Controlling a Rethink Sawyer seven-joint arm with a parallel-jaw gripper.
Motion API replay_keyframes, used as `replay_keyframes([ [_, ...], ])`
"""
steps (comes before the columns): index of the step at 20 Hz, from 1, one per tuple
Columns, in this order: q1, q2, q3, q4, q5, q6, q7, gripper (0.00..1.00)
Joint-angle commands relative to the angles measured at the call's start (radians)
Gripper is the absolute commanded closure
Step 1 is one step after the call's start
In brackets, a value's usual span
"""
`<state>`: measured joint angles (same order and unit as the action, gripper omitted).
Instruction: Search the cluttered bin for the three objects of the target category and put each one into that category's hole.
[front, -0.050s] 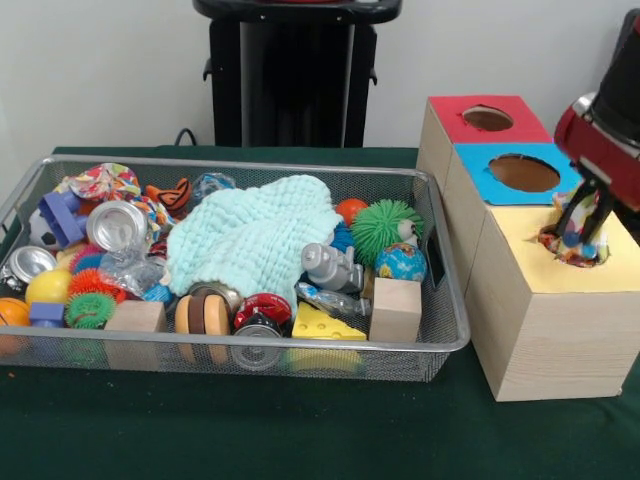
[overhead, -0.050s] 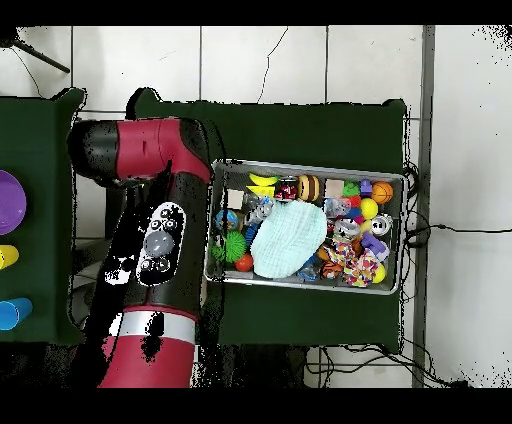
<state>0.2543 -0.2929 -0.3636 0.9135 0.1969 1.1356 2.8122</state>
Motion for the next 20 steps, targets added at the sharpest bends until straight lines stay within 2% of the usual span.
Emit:
replay_keyframes([
  [1, -0.049, -0.122, 0.005, -0.046, -0.023, 0.170, 0.017, 1.00],
  [8, -0.060, -0.125, 0.011, -0.046, -0.047, 0.151, 0.013, 1.00],
  [20, -0.019, -0.083, 0.000, 0.018, -0.082, -0.002, 0.046, 1.00],
])
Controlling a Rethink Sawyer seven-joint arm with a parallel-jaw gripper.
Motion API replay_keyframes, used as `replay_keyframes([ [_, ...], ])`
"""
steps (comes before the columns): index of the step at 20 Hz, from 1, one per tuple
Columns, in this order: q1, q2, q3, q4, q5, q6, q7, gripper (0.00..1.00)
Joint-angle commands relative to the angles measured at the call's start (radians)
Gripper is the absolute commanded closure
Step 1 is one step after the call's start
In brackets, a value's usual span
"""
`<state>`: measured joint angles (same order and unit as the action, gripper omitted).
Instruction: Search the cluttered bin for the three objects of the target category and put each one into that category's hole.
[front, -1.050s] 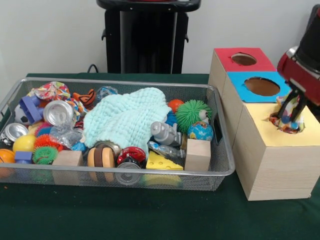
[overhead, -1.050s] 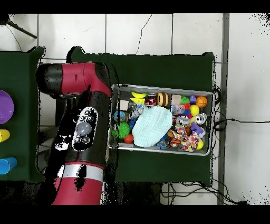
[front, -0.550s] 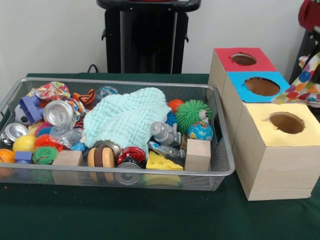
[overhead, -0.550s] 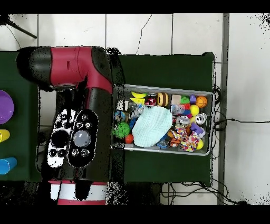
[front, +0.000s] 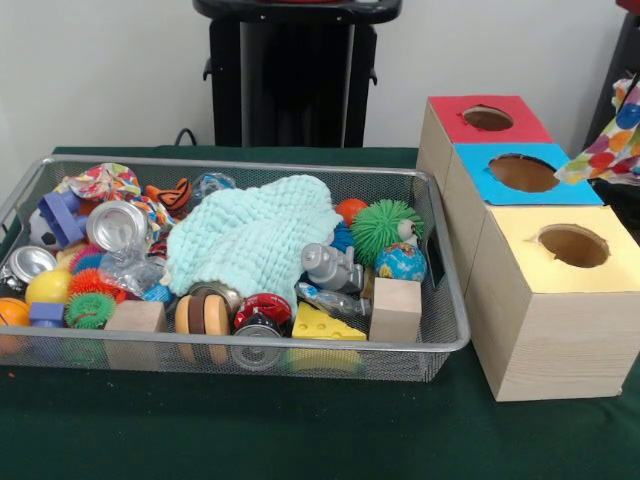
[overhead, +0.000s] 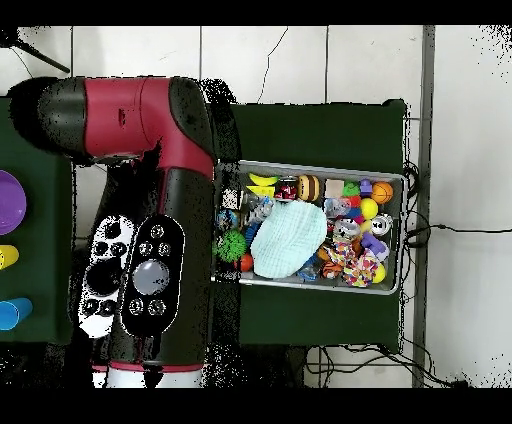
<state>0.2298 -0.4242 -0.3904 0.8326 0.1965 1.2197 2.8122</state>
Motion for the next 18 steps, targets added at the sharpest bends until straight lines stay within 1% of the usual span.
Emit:
replay_keyframes([
  [1, 0.009, 0.056, 0.030, 0.111, -0.084, -0.115, 0.051, 1.00],
  [3, 0.015, 0.064, 0.033, 0.129, -0.081, -0.153, 0.068, 1.00],
  [5, 0.016, 0.073, 0.038, 0.139, -0.064, -0.161, 0.091, 1.00],
  [8, 0.025, 0.093, 0.028, 0.123, -0.061, -0.141, 0.100, 1.00],
  [13, 0.047, 0.144, 0.002, 0.107, -0.076, -0.201, 0.136, 1.00],
  [18, 0.053, 0.153, -0.011, 0.117, -0.072, -0.228, 0.126, 1.00],
])
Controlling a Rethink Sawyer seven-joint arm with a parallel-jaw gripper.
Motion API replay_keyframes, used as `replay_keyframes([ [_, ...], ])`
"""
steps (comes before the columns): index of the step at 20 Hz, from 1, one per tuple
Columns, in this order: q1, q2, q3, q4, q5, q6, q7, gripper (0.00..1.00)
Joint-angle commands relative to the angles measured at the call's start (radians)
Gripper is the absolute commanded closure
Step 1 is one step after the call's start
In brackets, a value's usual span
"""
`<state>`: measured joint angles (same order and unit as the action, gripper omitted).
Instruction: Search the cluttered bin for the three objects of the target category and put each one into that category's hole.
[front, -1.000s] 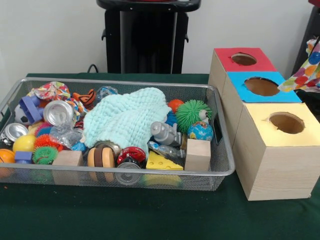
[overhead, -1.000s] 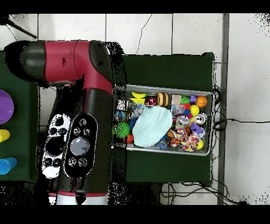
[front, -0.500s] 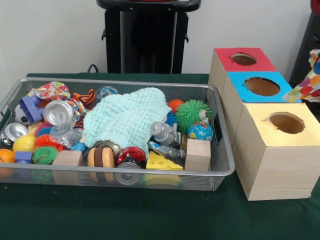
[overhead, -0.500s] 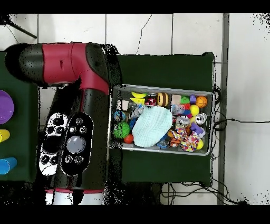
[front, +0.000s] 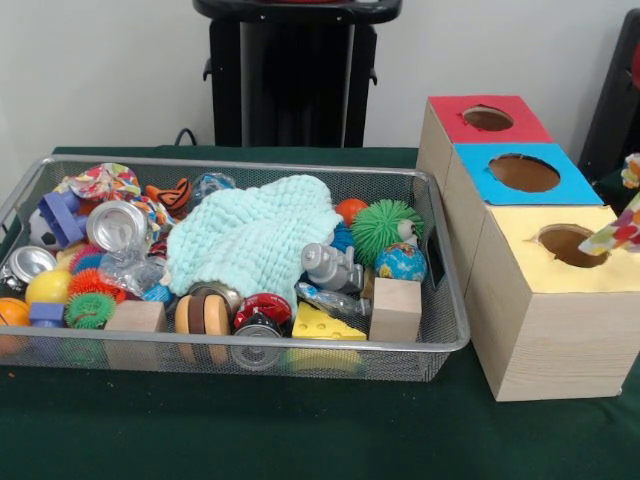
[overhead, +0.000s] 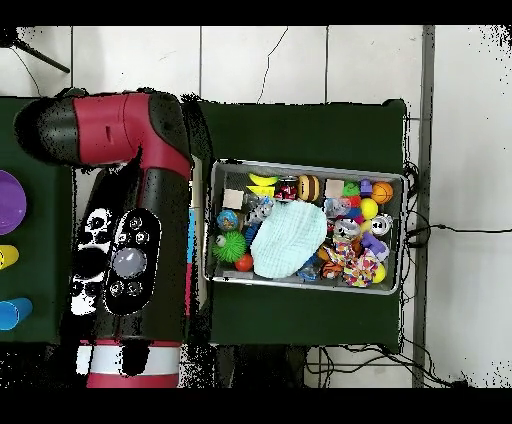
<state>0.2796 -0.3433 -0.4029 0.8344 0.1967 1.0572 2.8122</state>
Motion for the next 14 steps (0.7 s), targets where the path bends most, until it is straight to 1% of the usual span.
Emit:
replay_keyframes([
  [1, 0.004, 0.072, 0.000, 0.117, -0.068, -0.064, 0.122, 1.00],
  [5, 0.010, 0.050, -0.011, 0.144, -0.059, -0.060, 0.107, 1.00],
  [9, 0.010, 0.000, 0.001, 0.223, -0.055, -0.093, 0.071, 1.00],
  [14, 0.030, -0.067, 0.004, 0.317, -0.052, -0.106, 0.057, 1.00],
])
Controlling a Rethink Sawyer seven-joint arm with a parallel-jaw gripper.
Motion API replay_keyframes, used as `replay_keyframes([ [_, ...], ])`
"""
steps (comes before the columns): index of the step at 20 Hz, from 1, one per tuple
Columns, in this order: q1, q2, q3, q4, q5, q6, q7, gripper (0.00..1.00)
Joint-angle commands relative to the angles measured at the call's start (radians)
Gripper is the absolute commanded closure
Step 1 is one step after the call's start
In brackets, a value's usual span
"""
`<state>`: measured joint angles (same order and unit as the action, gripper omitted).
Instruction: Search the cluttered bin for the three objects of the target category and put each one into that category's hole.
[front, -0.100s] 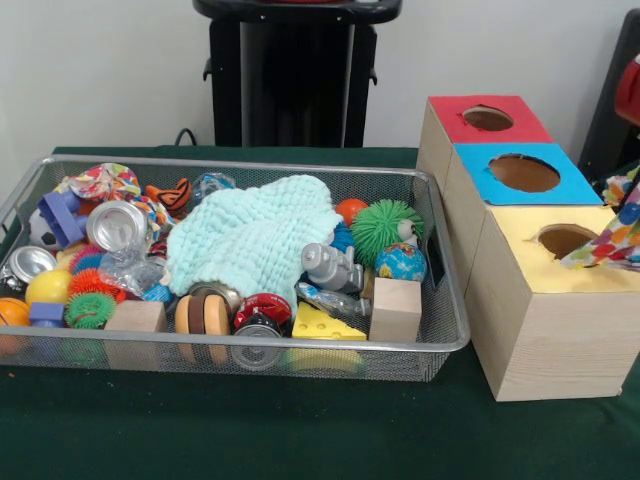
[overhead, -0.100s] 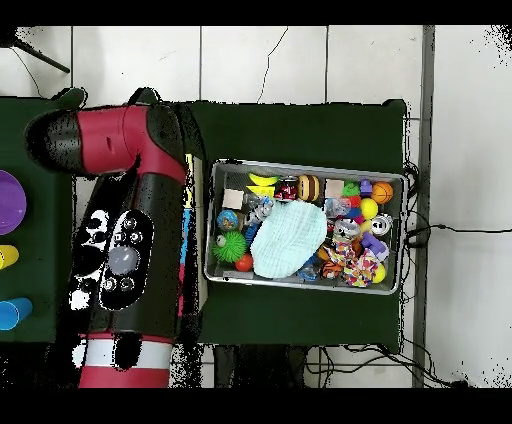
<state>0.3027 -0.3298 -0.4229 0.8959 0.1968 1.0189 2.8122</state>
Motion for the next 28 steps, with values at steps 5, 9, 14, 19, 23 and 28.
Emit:
replay_keyframes([
  [5, 0.020, -0.095, 0.024, 0.311, -0.069, -0.119, 0.051, 1.00],
  [9, -0.004, -0.030, 0.057, 0.322, -0.066, -0.219, 0.052, 1.00],
  [14, -0.017, 0.014, 0.089, 0.318, -0.042, -0.251, 0.044, 1.00],
  [19, -0.021, 0.032, 0.097, 0.324, -0.022, -0.294, 0.057, 1.00],
  [23, -0.029, 0.049, 0.102, 0.328, -0.020, -0.320, 0.049, 1.00],
  [28, -0.063, 0.079, 0.175, 0.374, 0.028, -0.385, 0.066, 1.00],
])
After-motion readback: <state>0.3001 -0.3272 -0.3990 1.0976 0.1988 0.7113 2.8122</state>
